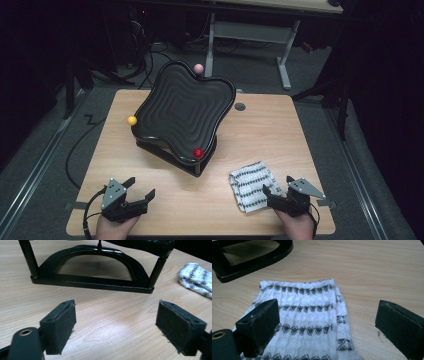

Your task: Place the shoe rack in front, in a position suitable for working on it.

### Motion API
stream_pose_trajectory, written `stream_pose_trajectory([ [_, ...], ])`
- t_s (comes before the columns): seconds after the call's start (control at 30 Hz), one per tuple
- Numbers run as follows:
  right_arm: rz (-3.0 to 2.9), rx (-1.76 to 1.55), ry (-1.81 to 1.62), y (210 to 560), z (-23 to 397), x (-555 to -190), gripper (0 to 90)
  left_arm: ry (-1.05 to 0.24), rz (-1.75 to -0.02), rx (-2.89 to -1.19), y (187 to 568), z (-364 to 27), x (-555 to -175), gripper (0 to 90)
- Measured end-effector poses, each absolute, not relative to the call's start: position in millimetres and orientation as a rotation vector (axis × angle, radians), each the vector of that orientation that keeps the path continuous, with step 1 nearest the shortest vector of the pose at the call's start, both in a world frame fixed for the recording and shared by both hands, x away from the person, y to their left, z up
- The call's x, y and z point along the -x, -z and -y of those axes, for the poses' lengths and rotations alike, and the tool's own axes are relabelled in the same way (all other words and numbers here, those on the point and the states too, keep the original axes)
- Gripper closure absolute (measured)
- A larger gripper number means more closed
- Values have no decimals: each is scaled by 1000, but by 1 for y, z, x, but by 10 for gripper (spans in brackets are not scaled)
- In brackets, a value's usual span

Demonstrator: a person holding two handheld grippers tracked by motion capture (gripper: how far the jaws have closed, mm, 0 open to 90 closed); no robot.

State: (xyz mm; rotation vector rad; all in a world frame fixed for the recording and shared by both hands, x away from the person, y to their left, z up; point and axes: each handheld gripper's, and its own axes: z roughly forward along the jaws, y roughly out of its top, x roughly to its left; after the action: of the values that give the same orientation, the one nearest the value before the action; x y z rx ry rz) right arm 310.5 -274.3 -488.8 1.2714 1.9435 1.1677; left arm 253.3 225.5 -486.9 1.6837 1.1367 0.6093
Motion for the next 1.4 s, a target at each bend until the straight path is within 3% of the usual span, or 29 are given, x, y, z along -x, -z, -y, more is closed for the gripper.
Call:
stream_pose_trajectory([
  [0.23,-1915,-1246,-1196,484,281,-307,70,-591,-1138,-1639,490,-235,-254,240],
  [0.73,-1954,-1215,-1209,487,275,-306,105,-648,-1143,-1588,488,-242,-257,252],
  [0.93,-1944,-1188,-1210,484,275,-299,125,-609,-1158,-1626,489,-244,-269,376],
  [1.2,-2006,-1159,-1186,491,270,-297,136,-777,-1220,-1676,476,-243,-313,379],
  [1.4,-2000,-1146,-1197,490,272,-294,146,-836,-1319,-1674,477,-253,-376,403],
])
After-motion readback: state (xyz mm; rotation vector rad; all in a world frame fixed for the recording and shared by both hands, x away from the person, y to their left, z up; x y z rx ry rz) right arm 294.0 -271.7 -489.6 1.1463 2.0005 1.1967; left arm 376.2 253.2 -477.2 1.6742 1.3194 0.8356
